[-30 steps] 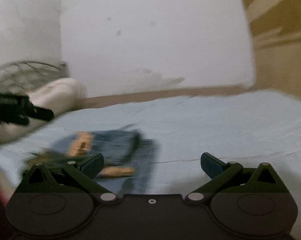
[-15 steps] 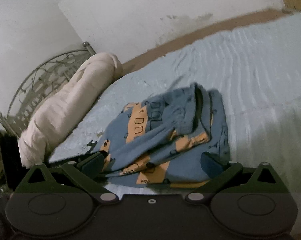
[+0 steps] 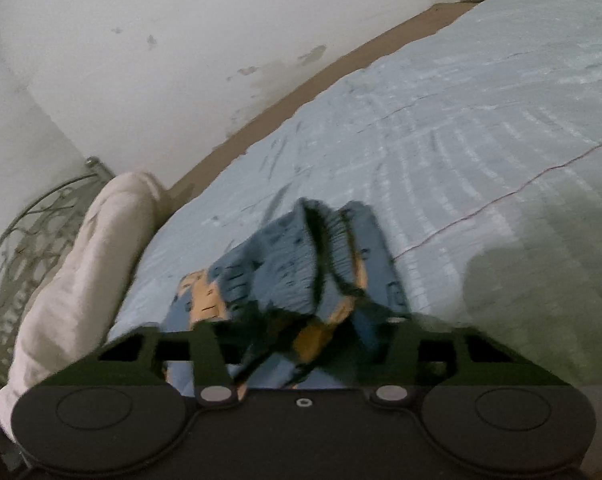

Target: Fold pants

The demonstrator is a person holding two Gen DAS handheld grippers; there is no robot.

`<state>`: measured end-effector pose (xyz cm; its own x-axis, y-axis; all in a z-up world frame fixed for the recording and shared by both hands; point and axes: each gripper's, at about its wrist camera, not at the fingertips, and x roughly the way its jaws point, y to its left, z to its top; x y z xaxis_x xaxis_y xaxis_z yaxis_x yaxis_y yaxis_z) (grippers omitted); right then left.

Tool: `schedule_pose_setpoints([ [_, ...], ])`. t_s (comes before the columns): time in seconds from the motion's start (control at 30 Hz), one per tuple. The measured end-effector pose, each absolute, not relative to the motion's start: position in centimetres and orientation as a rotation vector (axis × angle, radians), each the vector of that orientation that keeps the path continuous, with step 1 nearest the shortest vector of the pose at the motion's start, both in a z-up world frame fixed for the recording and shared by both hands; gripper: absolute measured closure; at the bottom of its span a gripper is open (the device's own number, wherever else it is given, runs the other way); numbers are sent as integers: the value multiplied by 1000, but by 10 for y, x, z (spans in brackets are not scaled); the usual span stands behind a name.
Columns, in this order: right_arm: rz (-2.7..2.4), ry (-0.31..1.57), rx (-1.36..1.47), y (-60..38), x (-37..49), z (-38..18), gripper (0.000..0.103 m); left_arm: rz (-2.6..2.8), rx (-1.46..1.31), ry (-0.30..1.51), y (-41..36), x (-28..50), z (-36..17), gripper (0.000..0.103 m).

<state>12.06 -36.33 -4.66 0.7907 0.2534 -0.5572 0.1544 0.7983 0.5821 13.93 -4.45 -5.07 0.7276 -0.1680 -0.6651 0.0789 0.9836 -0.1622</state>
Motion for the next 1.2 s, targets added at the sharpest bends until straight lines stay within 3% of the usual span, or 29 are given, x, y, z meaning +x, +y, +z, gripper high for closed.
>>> schedule_pose_setpoints([
  [0.2, 59, 642, 655, -364, 113, -47, 74, -142, -142, 743, -43, 138, -44, 1],
  [0.43, 57, 575, 509, -360, 75, -27, 74, -135, -152, 753, -43, 140, -43, 1],
  [0.63, 38, 616, 450, -355, 66, -45, 72, -136, -110, 758, -46, 139, -45, 1],
  [0.73, 42, 581, 376, -350, 62, -39, 59, -138, -122, 749, -45, 143, -39, 1],
  [0.8, 31, 535, 293, -346, 59, -33, 26, -137, -121, 736, -47, 152, -33, 1],
  [0.9, 52, 476, 173, -340, 72, -20, 10, -108, -113, 720, -55, 171, -23, 1],
  [0.97, 76, 463, 117, -334, 93, -14, 4, -97, -105, 721, -61, 185, -20, 1],
  [1.2, 92, 531, -29, -314, 164, -22, 3, -80, -30, 766, -84, 223, -30, 1],
])
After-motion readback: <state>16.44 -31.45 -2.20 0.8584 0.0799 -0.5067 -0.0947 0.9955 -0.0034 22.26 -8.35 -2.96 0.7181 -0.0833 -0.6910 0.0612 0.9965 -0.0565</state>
